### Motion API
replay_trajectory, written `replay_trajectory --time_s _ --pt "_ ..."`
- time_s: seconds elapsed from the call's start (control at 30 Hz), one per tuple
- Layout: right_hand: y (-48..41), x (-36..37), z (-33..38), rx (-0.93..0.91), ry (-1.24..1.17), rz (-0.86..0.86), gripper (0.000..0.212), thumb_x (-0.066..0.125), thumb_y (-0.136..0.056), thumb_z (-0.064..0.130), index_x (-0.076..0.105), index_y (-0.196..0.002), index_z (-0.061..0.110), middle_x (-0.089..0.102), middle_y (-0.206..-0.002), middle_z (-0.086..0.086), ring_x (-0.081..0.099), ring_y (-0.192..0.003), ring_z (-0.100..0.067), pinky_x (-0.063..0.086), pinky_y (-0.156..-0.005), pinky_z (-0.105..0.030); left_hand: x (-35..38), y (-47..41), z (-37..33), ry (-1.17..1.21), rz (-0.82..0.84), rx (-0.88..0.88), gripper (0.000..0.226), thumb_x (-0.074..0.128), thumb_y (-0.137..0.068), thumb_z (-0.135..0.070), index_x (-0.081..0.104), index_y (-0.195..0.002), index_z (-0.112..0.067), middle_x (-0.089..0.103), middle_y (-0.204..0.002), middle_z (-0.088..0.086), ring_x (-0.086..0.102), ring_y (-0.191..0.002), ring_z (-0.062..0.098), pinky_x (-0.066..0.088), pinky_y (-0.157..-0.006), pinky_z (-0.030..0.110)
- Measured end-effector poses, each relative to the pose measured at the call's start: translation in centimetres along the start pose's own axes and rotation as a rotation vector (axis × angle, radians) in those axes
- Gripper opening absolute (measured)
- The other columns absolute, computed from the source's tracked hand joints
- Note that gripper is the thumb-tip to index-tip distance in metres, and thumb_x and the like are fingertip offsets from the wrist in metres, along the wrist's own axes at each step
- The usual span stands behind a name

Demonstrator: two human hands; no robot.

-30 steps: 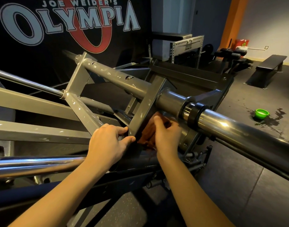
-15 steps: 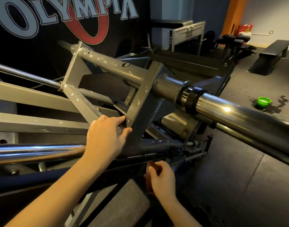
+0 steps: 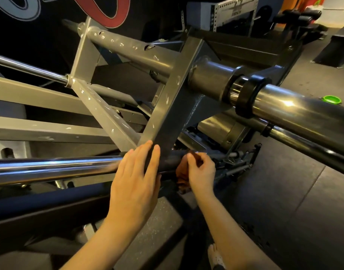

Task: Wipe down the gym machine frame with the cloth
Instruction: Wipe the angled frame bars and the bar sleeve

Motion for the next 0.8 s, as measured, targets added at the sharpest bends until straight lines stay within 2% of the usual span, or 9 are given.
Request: replay_trajectory --time_s 0.07,0.13,0.23,0.3,0.5,0.57,0.67,0.7,0.8 --pt "-2.3 -1.0 -0.5 0.061 0.096 -0.026 0.006 0.061 -0.099 0.03 0.06 -0.095 0.035 0.065 -0.104 0.007 0.064 -0.099 -0.01 0.056 -0.096 -0.046 0.3 0.0 0.1 0.006 -0.006 -0.029 0.09 0.089 -0.073 -0.019 0.045 -0.148 0.001 0.043 -0.148 0.024 0.046 -0.132 0.038 0.05 -0.104 0.057" --pt "-2.6 -1.0 0.7 0.009 0.158 -0.03 0.015 0.063 -0.098 0.028 0.056 -0.09 0.039 0.062 -0.104 0.008 0.064 -0.099 -0.011 0.058 -0.093 -0.045 0.7 0.0 0.3 0.004 -0.009 -0.097 0.094 0.089 -0.074 -0.022 0.04 -0.151 0.003 0.041 -0.151 0.026 0.049 -0.131 0.04 0.051 -0.104 0.055" --pt "0.2 0.8 2.7 -0.125 0.167 0.095 0.013 0.066 -0.097 0.026 0.058 -0.098 0.036 0.056 -0.106 0.016 0.059 -0.099 0.001 0.051 -0.089 -0.02 1.5 -0.7 0.2 -0.008 0.007 -0.211 0.102 0.085 -0.078 -0.034 0.031 -0.156 0.003 0.038 -0.154 0.024 0.047 -0.131 0.037 0.045 -0.105 0.047" --pt "1.2 1.0 2.9 -0.208 0.207 0.139 0.014 0.066 -0.097 0.025 0.063 -0.111 0.027 0.054 -0.109 0.016 0.056 -0.101 0.004 0.044 -0.086 -0.011 1.9 -1.0 0.0 -0.023 -0.024 -0.258 0.104 0.084 -0.079 -0.04 0.029 -0.156 0.002 0.037 -0.153 0.022 0.044 -0.129 0.036 0.04 -0.105 0.044" --pt "-4.3 -1.3 0.1 -0.091 0.334 0.029 0.012 0.06 -0.1 0.019 0.059 -0.098 0.03 0.054 -0.113 0.008 0.055 -0.103 -0.006 0.052 -0.104 -0.042 2.3 -1.2 -0.1 -0.064 -0.181 -0.293 0.105 0.087 -0.073 -0.039 0.032 -0.152 0.002 0.034 -0.146 0.018 0.04 -0.123 0.035 0.032 -0.101 0.043" --pt "-3.4 -0.6 1.0 -0.138 0.303 0.061 0.013 0.061 -0.1 0.019 0.059 -0.096 0.032 0.055 -0.111 0.011 0.057 -0.102 -0.004 0.052 -0.101 -0.035 2.7 -1.0 0.0 -0.092 -0.182 -0.288 0.108 0.088 -0.073 -0.038 0.028 -0.154 0.001 0.033 -0.148 0.018 0.04 -0.125 0.035 0.032 -0.103 0.043" --pt "-0.6 1.0 2.9 -0.285 0.255 0.205 0.009 0.065 -0.098 0.021 0.065 -0.106 0.026 0.057 -0.107 0.013 0.058 -0.1 0.003 0.047 -0.09 -0.01 3.0 -0.8 0.1 -0.118 -0.18 -0.29 0.107 0.086 -0.076 -0.037 0.025 -0.156 0.001 0.035 -0.151 0.02 0.042 -0.128 0.035 0.033 -0.105 0.043" --pt "-0.4 1.2 3.0 -0.331 0.274 0.232 0.011 0.065 -0.098 0.021 0.066 -0.109 0.023 0.056 -0.107 0.013 0.058 -0.099 0.005 0.045 -0.089 -0.007 3.1 -0.8 0.1 -0.122 -0.181 -0.292 0.107 0.085 -0.077 -0.037 0.024 -0.156 0.001 0.034 -0.151 0.02 0.042 -0.128 0.035 0.034 -0.105 0.043" --pt "-3.8 0.1 1.2 -0.29 0.401 0.177 0.009 0.062 -0.099 0.021 0.064 -0.107 0.025 0.054 -0.107 0.016 0.057 -0.097 0.001 0.051 -0.092 -0.018 3.1 -0.8 0.1 -0.13 -0.195 -0.291 0.108 0.087 -0.075 -0.037 0.024 -0.155 0.001 0.033 -0.15 0.019 0.041 -0.126 0.035 0.034 -0.104 0.043"
Point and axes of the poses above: each hand's wrist, its own y-axis away from the middle knuckle, its own x-axis out of the palm, z = x × y, the point moved 8 cm from there along -y, towards the middle knuckle
